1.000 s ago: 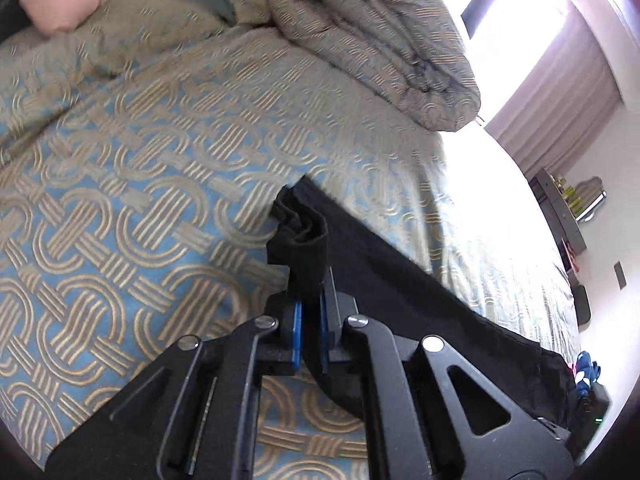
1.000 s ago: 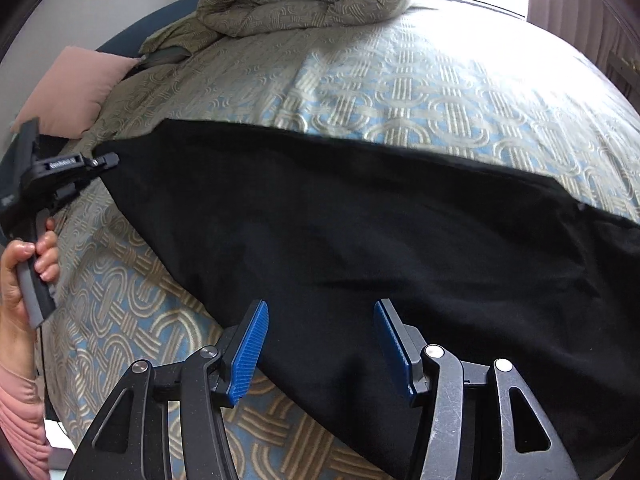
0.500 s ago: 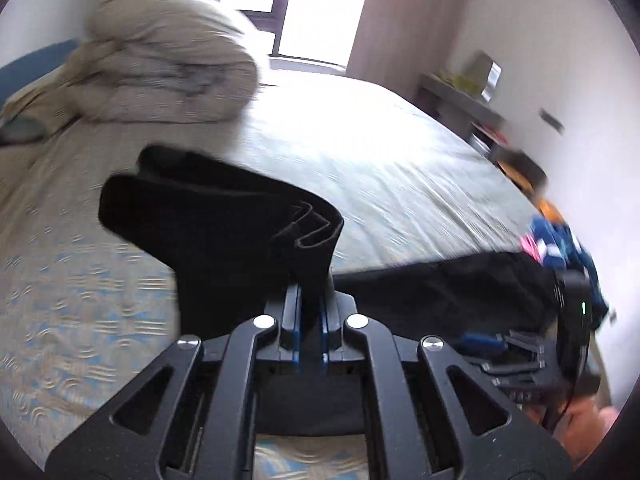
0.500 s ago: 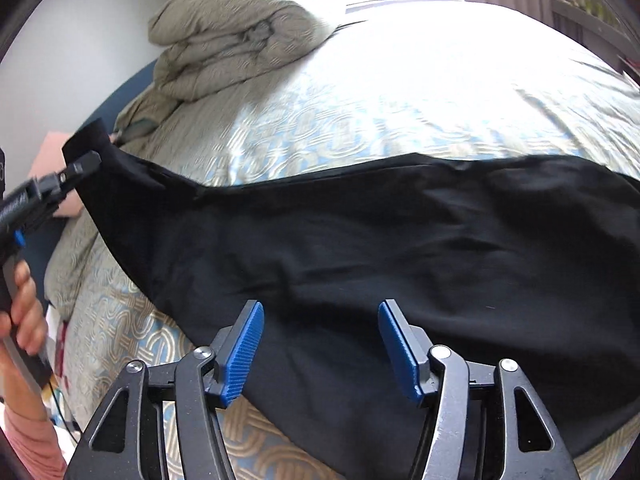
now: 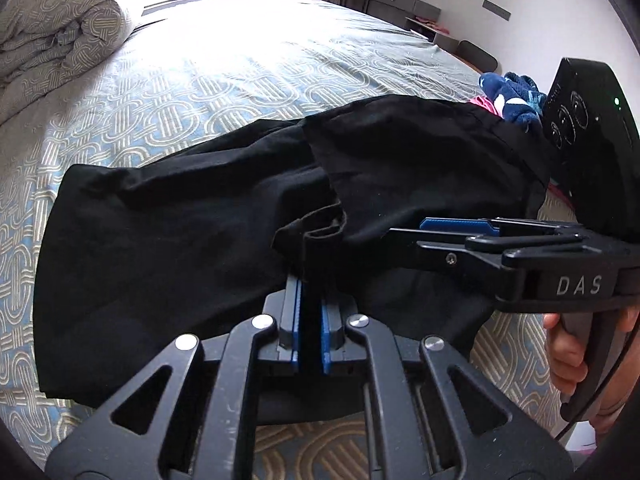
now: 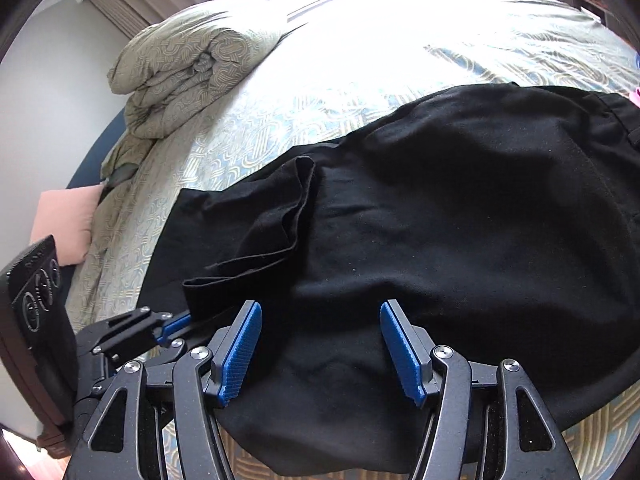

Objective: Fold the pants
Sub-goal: 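Fold the held edge over the trousers with the left gripper while the right gripper grasps the fabric, then open both grippers and release the folded black trousers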

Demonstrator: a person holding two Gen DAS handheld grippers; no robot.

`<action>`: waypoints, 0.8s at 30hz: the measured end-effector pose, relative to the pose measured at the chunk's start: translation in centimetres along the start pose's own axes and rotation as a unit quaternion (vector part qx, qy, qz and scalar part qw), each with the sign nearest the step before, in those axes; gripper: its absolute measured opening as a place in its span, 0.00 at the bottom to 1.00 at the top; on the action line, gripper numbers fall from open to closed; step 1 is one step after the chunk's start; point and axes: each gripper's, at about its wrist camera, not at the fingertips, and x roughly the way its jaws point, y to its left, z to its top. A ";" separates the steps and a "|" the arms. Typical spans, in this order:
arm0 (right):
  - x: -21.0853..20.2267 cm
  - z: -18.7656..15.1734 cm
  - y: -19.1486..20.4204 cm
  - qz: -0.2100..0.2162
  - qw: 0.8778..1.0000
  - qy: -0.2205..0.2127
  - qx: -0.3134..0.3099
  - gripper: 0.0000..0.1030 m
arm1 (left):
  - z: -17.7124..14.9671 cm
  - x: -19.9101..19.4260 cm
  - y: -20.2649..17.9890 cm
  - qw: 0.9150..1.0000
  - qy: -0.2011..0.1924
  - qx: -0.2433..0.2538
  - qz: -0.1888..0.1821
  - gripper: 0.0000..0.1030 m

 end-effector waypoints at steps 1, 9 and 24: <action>0.1 0.1 0.0 0.010 1.000 0.000 0.000 0.61 | 0.3 0.0 0.1 1.000 -0.002 -0.005 -0.002 0.09; 2.0 1.5 1.2 0.078 0.996 0.035 0.022 0.65 | -0.5 -0.1 -0.3 0.999 -0.017 -0.025 -0.007 0.09; 6.1 4.7 4.3 0.041 0.994 0.076 0.060 0.05 | -2.7 -3.1 1.0 0.997 -0.047 -0.058 -0.022 0.33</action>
